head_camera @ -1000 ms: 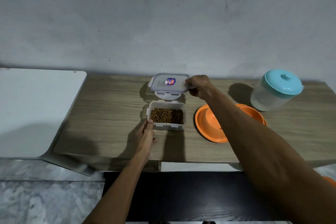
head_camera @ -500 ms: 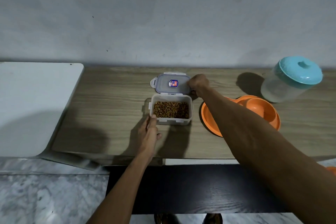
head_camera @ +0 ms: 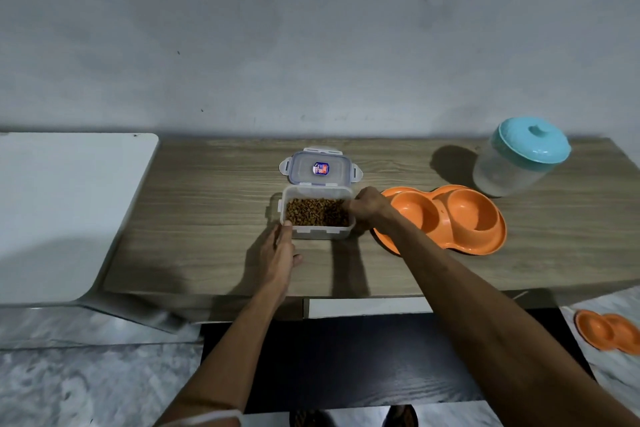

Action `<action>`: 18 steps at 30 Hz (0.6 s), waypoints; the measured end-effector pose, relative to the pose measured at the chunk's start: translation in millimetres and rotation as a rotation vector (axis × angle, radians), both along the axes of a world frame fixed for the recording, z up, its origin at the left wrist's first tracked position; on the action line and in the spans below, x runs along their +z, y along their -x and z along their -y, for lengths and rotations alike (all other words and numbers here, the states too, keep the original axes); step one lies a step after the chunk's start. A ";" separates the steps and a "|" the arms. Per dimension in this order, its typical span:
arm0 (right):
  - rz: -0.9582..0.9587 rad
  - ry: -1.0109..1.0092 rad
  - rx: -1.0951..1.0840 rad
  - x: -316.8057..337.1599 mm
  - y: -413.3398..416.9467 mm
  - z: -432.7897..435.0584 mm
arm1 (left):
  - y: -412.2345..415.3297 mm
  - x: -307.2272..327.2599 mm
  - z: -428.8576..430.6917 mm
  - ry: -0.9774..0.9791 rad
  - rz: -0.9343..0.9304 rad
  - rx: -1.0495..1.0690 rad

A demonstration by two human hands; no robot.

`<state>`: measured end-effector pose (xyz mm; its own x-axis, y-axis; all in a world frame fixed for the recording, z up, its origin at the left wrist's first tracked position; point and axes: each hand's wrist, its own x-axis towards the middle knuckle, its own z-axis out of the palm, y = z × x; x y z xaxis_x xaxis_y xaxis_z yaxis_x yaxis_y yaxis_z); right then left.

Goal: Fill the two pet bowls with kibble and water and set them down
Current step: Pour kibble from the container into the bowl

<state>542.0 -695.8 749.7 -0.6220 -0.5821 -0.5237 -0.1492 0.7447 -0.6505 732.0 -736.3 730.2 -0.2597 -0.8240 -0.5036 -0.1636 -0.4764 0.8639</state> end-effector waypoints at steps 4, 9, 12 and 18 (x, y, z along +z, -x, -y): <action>0.142 0.124 -0.082 8.2 -4.2 -1.6 | -0.1 7.8 1.0 -0.052 0.015 -0.056; 0.304 0.240 -0.141 33.3 3.4 -21.6 | 7.7 21.7 -1.6 -0.027 0.017 -0.212; 0.319 0.339 -0.190 51.6 18.1 -41.9 | 21.7 29.4 -6.8 0.004 0.001 -0.232; 0.157 0.449 -0.264 89.5 70.9 -111.5 | 66.0 40.3 -43.6 0.135 0.163 -0.397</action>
